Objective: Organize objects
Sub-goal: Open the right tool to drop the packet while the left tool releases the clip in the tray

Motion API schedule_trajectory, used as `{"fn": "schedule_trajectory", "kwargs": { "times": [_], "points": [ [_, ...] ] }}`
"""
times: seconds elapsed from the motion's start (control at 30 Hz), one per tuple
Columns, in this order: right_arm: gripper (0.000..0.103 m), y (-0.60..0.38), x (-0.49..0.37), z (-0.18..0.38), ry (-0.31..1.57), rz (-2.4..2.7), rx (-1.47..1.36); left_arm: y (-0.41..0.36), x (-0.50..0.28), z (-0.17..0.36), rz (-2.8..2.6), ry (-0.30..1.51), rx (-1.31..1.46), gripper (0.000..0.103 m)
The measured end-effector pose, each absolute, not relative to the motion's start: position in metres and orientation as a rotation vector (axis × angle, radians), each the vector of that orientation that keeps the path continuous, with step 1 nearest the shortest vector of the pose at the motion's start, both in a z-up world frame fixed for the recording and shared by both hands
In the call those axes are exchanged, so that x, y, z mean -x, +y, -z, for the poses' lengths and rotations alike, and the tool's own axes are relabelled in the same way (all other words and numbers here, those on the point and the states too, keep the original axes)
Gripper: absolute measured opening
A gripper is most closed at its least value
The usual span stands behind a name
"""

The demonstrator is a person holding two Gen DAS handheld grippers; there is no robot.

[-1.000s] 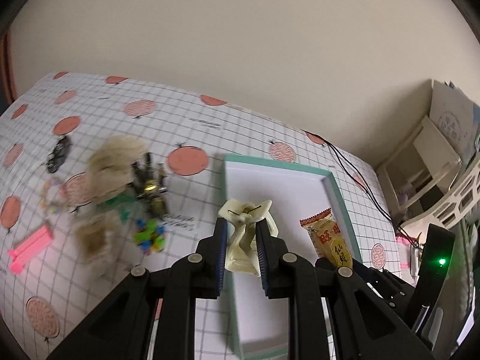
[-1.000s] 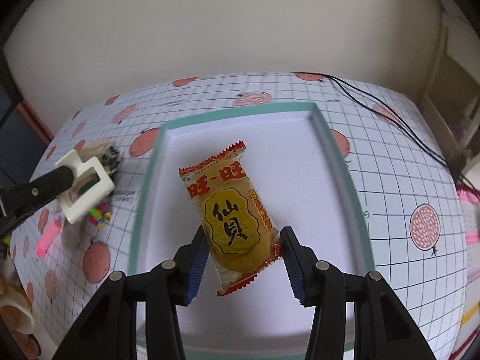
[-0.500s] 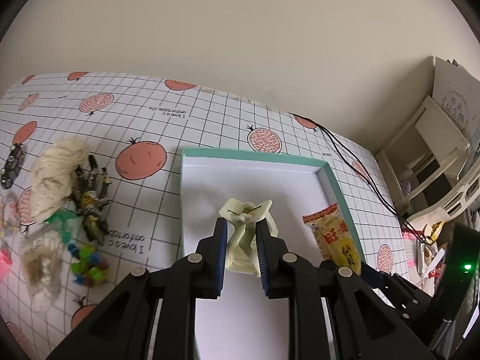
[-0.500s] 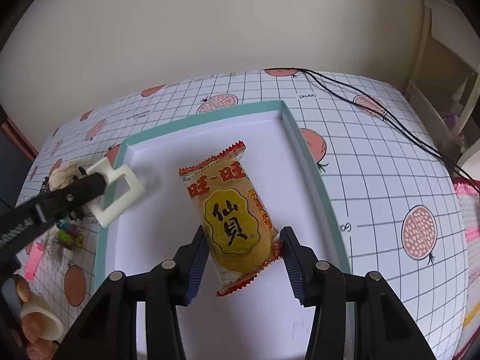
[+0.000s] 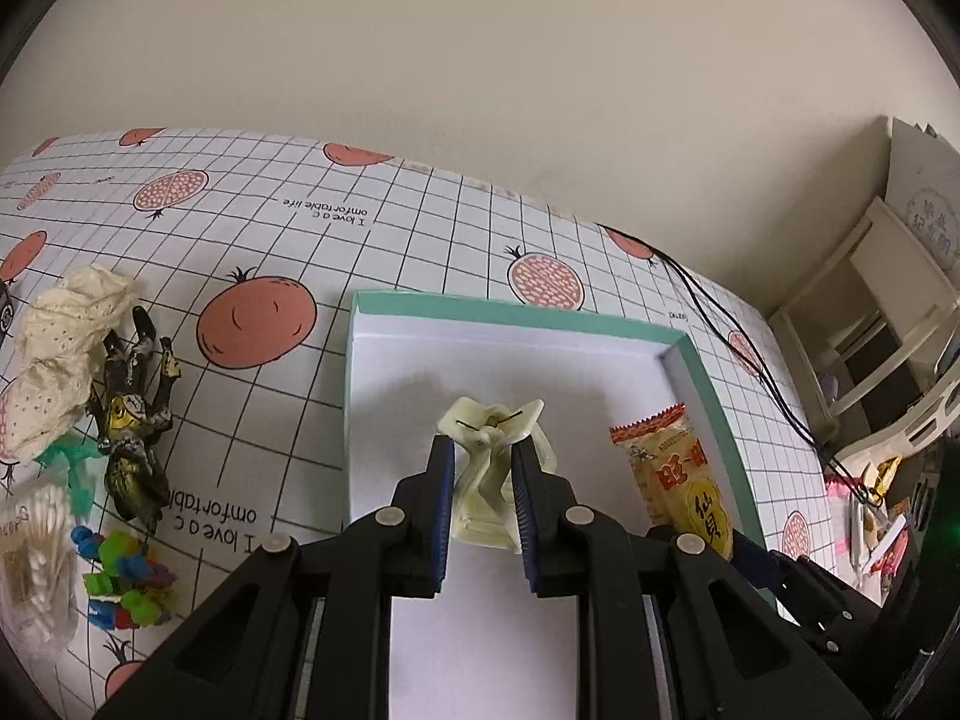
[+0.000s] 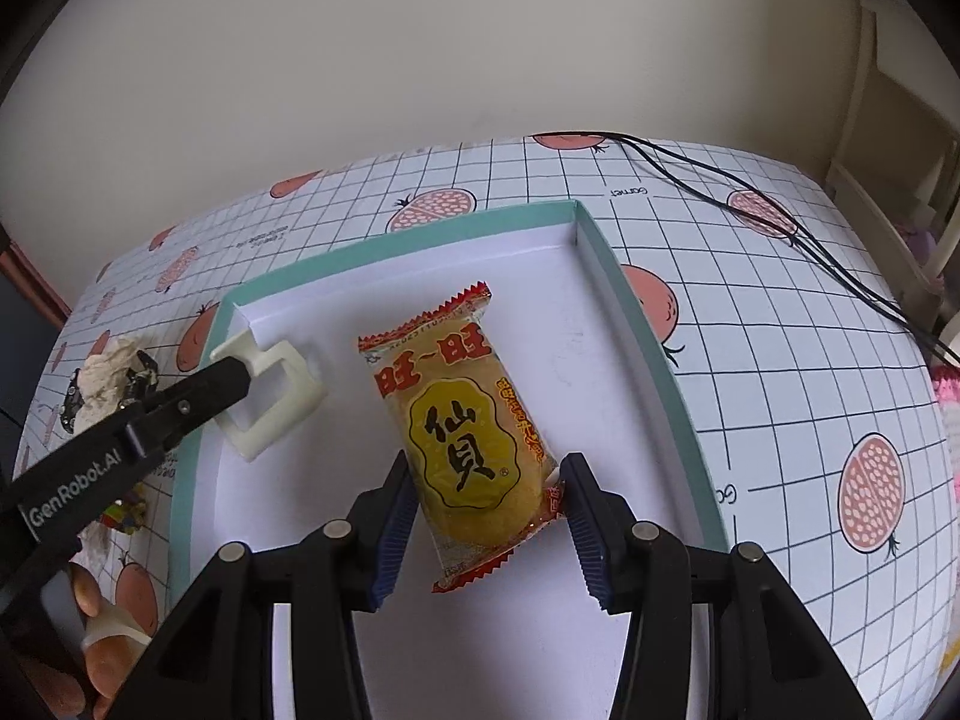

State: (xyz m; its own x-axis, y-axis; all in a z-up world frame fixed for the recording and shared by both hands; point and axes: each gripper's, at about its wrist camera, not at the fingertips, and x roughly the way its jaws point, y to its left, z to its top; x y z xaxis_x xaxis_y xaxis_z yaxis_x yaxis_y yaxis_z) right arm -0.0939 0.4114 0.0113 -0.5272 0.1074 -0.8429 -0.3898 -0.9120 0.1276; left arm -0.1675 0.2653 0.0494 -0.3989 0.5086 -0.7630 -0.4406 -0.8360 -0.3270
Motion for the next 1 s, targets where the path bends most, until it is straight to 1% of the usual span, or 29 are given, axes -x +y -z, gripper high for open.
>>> {"fn": "schedule_trajectory", "kwargs": {
  "times": [0.23,0.37,0.5,0.73,0.83,0.9,1.0],
  "points": [
    [0.051,0.402,0.104,-0.004,0.411,-2.470,1.374,0.263,0.170,-0.046,-2.261,-0.098,1.244,0.021],
    [0.053,0.402,0.106,-0.004,0.411,-2.469,1.372,0.260,0.174,-0.039,-2.254,-0.106,1.288,0.020],
    [0.054,0.402,0.106,-0.006,0.399,-2.473,1.370,0.260,0.173,-0.037,-2.254,-0.100,1.302,0.020],
    [0.059,0.404,0.101,-0.015,0.418,-2.484,1.342,0.257,0.166,-0.049,-2.259,-0.087,1.287,0.021],
    [0.059,0.404,0.098,-0.019,0.426,-2.488,1.331,0.253,0.162,-0.054,-2.271,-0.071,1.292,0.024],
    [0.063,0.404,0.095,-0.020,0.444,-2.490,1.333,0.250,0.159,-0.056,-2.280,-0.064,1.295,0.036],
    [0.065,0.403,0.092,-0.022,0.440,-2.489,1.346,0.245,0.156,-0.058,-2.291,-0.054,1.302,0.037]
  ]
}}
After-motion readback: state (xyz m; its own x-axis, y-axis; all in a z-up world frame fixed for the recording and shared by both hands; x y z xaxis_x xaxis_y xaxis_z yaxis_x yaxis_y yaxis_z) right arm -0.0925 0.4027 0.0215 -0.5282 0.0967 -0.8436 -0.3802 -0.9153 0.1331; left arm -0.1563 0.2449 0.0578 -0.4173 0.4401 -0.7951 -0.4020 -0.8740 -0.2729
